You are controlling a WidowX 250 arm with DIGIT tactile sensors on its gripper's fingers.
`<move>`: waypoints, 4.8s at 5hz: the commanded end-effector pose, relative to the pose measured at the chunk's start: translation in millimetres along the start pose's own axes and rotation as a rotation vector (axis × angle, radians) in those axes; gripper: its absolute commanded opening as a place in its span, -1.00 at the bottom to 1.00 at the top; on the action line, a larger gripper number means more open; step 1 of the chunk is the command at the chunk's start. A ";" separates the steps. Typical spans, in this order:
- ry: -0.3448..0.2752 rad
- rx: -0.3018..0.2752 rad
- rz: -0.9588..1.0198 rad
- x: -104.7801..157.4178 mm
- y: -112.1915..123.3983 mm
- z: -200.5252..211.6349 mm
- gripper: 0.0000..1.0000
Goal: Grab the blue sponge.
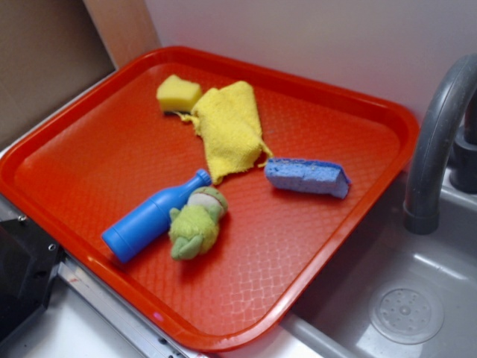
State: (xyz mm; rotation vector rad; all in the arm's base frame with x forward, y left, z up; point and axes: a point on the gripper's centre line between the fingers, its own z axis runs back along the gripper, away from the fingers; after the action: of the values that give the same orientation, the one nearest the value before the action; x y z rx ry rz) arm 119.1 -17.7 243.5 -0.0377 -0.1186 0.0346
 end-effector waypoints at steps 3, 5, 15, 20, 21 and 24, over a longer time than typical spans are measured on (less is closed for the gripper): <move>-0.162 -0.069 -0.291 47.5 -34.0 -42.3 1.00; -0.288 -0.056 -0.774 91.5 -98.7 -99.3 1.00; -0.004 0.122 -0.928 127.8 -133.8 -230.2 -1.00; -0.032 0.157 -0.630 133.9 -97.8 -149.8 -1.00; -0.002 0.209 -0.385 119.8 -70.5 -96.2 -1.00; -0.004 0.205 0.373 67.4 -41.1 -12.0 -1.00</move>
State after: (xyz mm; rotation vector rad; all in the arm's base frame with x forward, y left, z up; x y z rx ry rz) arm 191.9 -35.5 232.1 0.1626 -0.0639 0.3901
